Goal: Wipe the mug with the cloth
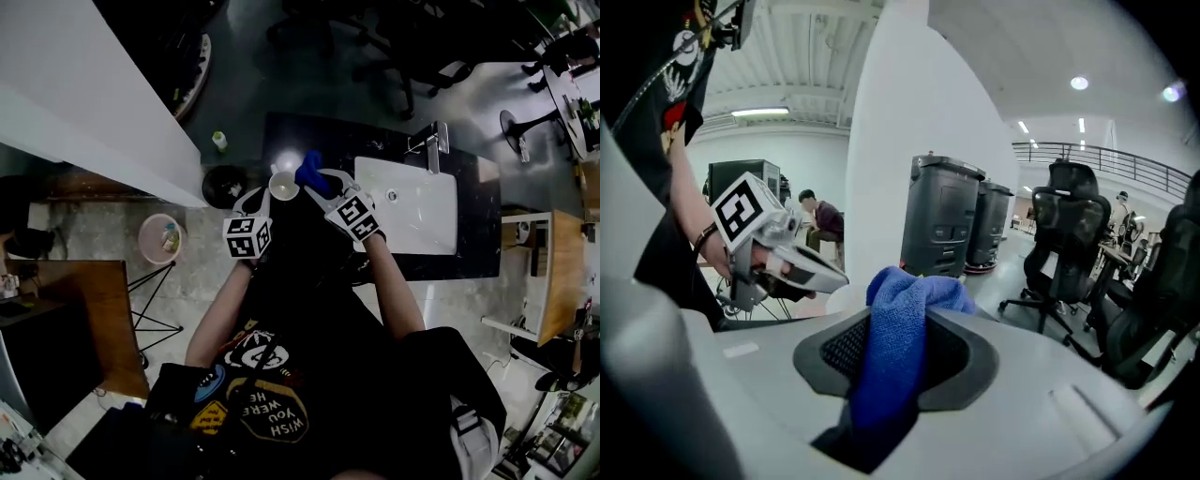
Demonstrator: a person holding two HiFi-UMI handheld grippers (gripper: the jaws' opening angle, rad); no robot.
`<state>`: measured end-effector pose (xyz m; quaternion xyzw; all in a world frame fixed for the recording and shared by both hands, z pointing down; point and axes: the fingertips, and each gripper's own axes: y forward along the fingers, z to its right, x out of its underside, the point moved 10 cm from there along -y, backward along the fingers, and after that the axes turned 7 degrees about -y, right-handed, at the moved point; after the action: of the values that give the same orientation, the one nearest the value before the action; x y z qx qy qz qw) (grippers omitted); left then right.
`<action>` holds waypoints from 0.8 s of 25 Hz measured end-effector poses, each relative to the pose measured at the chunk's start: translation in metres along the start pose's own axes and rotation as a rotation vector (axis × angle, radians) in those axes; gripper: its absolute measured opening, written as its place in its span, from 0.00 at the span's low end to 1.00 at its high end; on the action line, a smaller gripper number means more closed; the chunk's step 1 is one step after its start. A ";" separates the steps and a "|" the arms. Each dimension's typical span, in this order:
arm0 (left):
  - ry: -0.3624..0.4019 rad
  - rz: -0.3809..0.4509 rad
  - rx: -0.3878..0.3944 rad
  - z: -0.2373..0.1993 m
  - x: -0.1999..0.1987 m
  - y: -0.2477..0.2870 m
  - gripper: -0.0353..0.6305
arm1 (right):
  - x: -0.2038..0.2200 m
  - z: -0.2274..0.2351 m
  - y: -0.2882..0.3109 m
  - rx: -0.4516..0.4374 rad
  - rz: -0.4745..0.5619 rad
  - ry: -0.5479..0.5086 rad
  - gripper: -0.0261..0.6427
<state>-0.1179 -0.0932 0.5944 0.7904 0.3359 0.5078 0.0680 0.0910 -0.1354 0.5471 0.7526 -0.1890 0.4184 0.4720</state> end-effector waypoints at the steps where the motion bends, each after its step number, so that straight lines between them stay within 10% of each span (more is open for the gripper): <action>1: -0.001 -0.002 -0.002 0.000 0.001 0.000 0.06 | 0.003 0.002 0.006 -0.010 -0.023 -0.008 0.22; 12: -0.016 -0.005 0.003 0.001 0.002 -0.001 0.06 | 0.020 -0.066 -0.001 -0.271 -0.060 -0.140 0.21; 17: -0.011 -0.010 0.011 0.004 0.004 -0.001 0.06 | 0.018 -0.009 0.000 0.001 -0.043 0.033 0.22; 20: -0.006 -0.009 0.014 0.005 0.005 -0.001 0.06 | 0.024 -0.009 0.010 -0.023 -0.104 0.027 0.22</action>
<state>-0.1128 -0.0886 0.5954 0.7908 0.3429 0.5027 0.0659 0.0937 -0.1294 0.5735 0.7502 -0.1480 0.4014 0.5042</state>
